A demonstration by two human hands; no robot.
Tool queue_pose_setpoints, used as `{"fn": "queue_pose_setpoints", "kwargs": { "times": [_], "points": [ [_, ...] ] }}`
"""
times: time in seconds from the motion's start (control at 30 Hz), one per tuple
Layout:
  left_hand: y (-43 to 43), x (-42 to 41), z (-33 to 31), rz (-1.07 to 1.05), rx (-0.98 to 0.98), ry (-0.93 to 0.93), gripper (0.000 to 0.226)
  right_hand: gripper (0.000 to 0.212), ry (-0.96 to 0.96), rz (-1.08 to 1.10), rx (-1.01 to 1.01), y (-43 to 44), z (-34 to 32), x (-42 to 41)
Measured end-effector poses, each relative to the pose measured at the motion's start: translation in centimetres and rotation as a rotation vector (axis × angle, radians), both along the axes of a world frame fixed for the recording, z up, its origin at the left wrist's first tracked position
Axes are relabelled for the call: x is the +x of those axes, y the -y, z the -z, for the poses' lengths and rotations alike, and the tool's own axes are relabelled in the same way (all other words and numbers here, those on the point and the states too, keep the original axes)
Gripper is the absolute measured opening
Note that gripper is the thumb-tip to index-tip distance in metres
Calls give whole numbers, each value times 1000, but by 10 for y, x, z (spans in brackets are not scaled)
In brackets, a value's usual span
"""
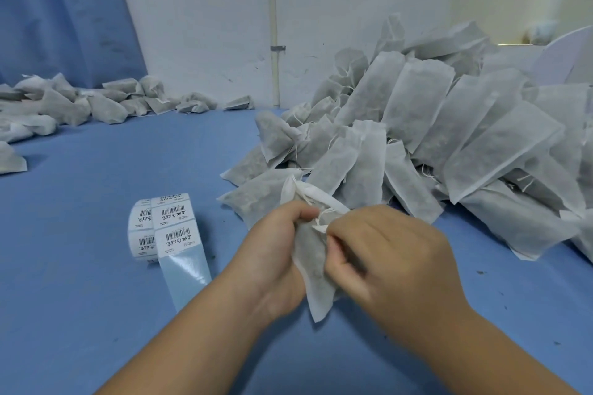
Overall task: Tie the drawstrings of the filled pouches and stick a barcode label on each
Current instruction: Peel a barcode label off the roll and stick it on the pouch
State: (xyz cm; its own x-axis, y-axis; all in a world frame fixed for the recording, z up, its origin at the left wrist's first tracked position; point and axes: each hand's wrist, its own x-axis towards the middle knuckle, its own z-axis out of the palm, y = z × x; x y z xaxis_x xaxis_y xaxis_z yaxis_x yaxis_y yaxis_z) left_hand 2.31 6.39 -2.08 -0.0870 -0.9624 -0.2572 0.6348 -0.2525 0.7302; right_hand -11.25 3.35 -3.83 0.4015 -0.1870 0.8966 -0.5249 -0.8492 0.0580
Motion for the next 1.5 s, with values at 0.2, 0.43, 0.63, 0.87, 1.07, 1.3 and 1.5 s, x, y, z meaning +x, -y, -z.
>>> {"fn": "queue_pose_setpoints", "kwargs": {
  "times": [0.2, 0.43, 0.63, 0.87, 1.07, 1.3, 1.5],
  "points": [
    [-2, 2, -1, -9, -7, -12, 22, 23, -143, -102, 48, 4, 2, -2],
    [-7, 11, -5, 89, -91, 97, 43, 22, -113, -251, 383, 2, -4, -11],
    [-7, 10, -1, 72, -299, 149, 61, 14, 350, -218, 1148, 6, -9, -15],
    [-11, 10, 6, 92, -298, 431, 34, 11, 431, -429, 1493, 11, -7, -19],
    [-9, 12, 12, 111, -217, 549, 26, 15, 490, -410, 1576, 13, -5, -20],
    [-10, 14, 16, 168, -265, 616, 25, 24, 473, -352, 1530, 13, -7, -19],
    [-8, 10, 14, 54, -195, 666, 23, 25, 370, -240, 1353, 14, -6, -16]
  ]
}}
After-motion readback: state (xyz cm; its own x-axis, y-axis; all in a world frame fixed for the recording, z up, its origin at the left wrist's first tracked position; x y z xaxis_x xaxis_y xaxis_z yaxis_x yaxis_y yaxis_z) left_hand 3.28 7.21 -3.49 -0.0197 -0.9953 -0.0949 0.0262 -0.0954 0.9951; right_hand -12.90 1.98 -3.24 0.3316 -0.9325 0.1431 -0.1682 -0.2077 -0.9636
